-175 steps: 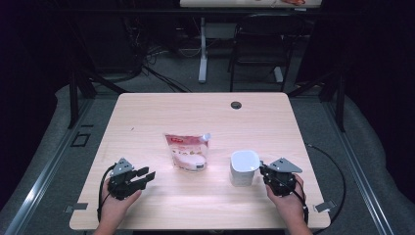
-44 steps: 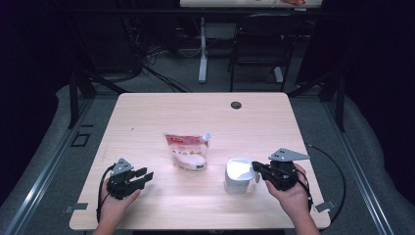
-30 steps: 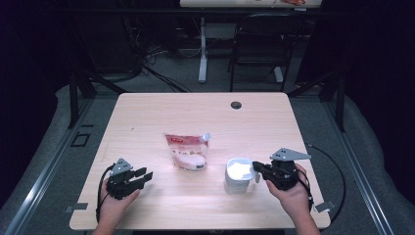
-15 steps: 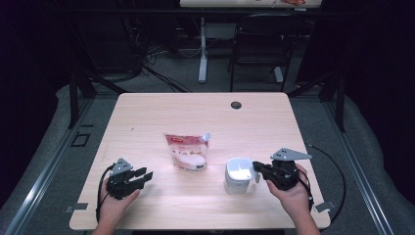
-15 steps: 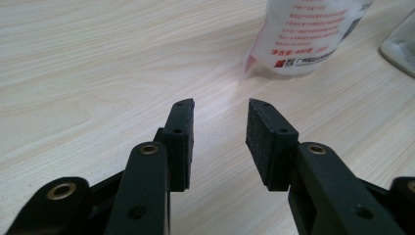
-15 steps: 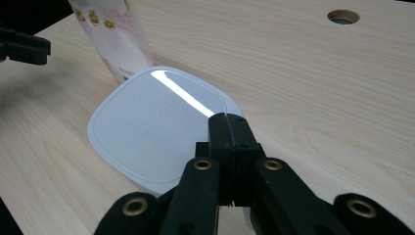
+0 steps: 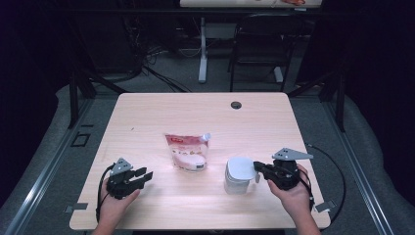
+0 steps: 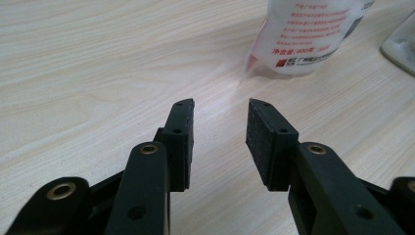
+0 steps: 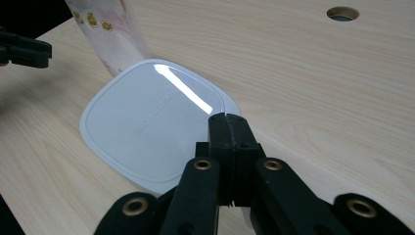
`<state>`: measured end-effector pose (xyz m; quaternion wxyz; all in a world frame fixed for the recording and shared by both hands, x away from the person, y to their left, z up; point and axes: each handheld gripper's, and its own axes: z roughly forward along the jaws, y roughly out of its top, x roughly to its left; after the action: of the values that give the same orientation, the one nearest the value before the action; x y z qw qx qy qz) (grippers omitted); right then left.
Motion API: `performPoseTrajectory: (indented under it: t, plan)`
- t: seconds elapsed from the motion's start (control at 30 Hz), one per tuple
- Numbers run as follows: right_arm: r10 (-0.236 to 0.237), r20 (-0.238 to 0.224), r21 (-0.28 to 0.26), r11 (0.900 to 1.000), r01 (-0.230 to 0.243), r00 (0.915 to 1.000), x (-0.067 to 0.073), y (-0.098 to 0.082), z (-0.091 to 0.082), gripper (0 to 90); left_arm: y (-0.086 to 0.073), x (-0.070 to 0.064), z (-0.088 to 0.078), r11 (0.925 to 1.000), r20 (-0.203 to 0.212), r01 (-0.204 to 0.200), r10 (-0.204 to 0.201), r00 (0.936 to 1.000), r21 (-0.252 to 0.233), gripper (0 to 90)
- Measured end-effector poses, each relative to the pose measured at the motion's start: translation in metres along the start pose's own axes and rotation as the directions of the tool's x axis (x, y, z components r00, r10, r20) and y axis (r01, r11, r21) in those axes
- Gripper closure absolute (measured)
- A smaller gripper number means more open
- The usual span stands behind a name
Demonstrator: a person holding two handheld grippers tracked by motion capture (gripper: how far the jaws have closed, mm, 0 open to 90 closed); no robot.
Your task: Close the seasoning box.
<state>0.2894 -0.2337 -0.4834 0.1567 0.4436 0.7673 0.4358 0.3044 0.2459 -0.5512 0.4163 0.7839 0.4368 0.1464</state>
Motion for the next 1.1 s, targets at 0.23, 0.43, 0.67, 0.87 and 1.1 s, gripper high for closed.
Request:
performPoseTrajectory:
  t: [0.23, 0.43, 0.67, 0.87, 1.1]
  plan:
    - [0.018, -0.008, -0.004, 1.0, -0.018, 0.9998, -0.0017, -0.0006, 0.0001, 90.0, -0.0007, 0.0022, -0.0016, 1.0, -0.003, 0.0, 0.0, 1.0, -0.002, 63.0]
    - [0.027, -0.015, -0.006, 1.0, -0.027, 0.9995, -0.0028, -0.0008, 0.0002, 90.0, -0.0008, 0.0015, -0.0019, 1.0, -0.001, 0.001, -0.001, 1.0, -0.001, 62.8]
    - [0.036, -0.019, -0.01, 0.999, -0.036, 0.9992, -0.0033, -0.0012, 0.0004, 90.0, -0.0012, 0.0018, -0.0034, 1.0, -0.005, -0.001, 0.001, 1.0, -0.004, 62.8]
    - [0.05, -0.03, -0.013, 0.999, -0.051, 0.9983, -0.0053, -0.0018, 0.0003, 90.0, -0.0015, 0.001, -0.0021, 1.0, -0.005, -0.001, 0.001, 1.0, 0.0, 62.6]
    - [0.051, -0.031, -0.011, 0.999, -0.052, 0.9982, -0.0062, -0.0021, 0.0, 90.0, -0.0015, 0.0017, -0.003, 1.0, -0.007, -0.002, 0.002, 1.0, 0.003, 62.5]
